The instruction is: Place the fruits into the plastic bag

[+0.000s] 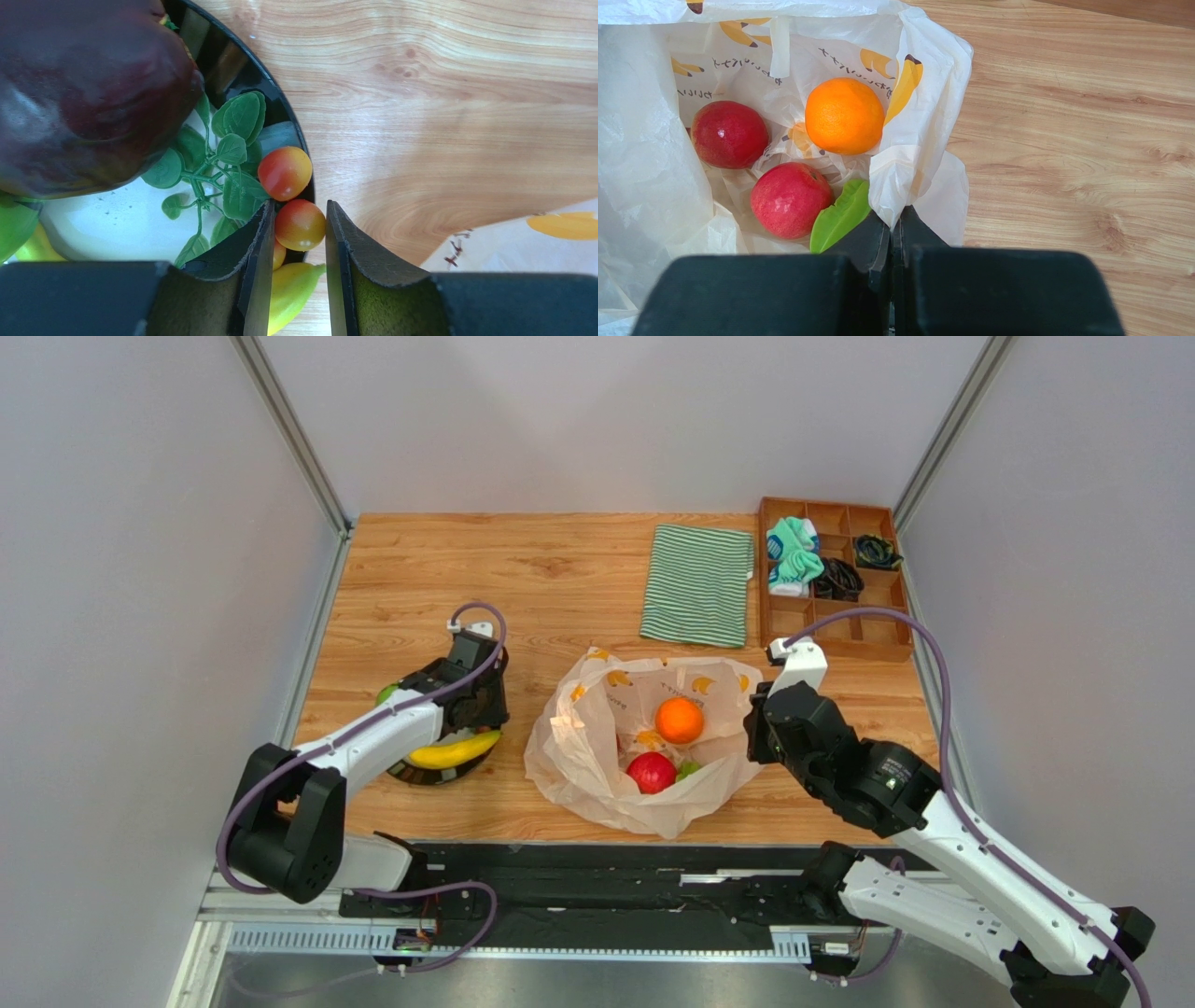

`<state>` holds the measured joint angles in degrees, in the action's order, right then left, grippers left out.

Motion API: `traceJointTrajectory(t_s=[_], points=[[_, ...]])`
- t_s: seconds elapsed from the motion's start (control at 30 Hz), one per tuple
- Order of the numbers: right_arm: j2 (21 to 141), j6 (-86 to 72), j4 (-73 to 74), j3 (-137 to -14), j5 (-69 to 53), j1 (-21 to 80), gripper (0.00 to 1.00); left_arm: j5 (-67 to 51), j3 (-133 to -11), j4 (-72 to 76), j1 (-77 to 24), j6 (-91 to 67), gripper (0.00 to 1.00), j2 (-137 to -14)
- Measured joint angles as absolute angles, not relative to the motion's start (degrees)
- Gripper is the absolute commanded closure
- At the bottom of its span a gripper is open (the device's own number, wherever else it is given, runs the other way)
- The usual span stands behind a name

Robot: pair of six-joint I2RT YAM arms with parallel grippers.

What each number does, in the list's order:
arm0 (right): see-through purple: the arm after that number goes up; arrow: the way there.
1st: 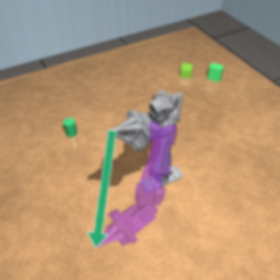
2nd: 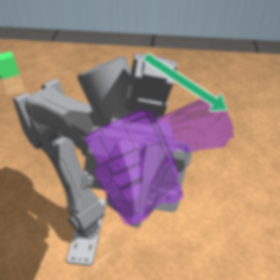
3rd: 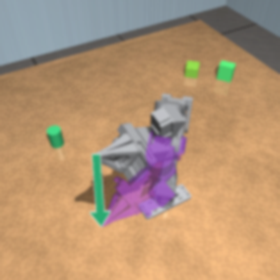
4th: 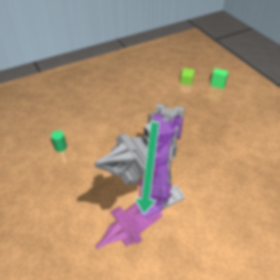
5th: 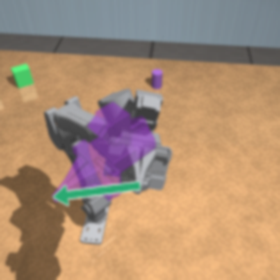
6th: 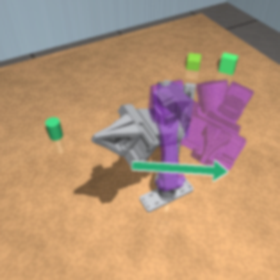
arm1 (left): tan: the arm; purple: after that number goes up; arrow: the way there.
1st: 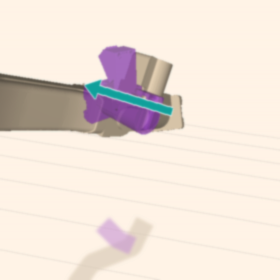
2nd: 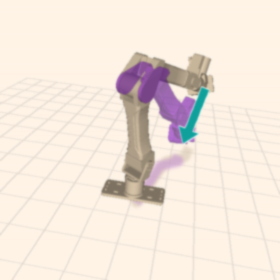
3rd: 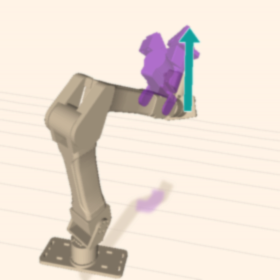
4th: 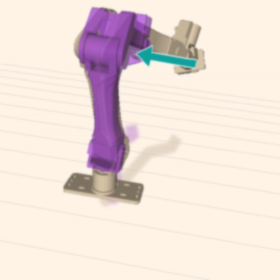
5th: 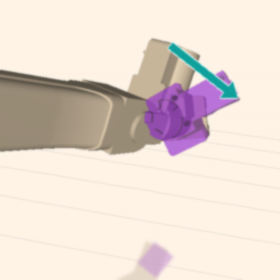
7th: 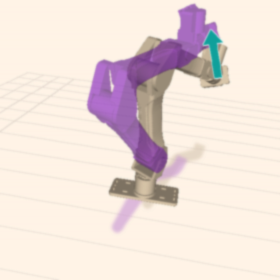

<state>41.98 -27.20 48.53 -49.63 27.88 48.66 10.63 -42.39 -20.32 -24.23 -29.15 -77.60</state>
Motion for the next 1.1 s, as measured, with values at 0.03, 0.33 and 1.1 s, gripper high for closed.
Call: traceJointTrajectory(t_s=[0.03, 0.33, 1.1], points=[[42.0, -27.2, 48.6, -49.6, 27.9, 48.7, 1.0, 10.3, -42.4, -20.3, -24.2, -29.2, 0.85, -77.4], [42.0, -27.2, 48.5, -49.6, 27.6, 48.7, 1.0, 5.0, -42.4, -20.3, -24.3, -29.1, 0.99, -68.3], [42.1, -27.4, 47.9, -49.5, 26.8, 48.7, 1.0, -19.0, -56.6, -12.1, -34.7, -22.7, 1.0, -44.0]])
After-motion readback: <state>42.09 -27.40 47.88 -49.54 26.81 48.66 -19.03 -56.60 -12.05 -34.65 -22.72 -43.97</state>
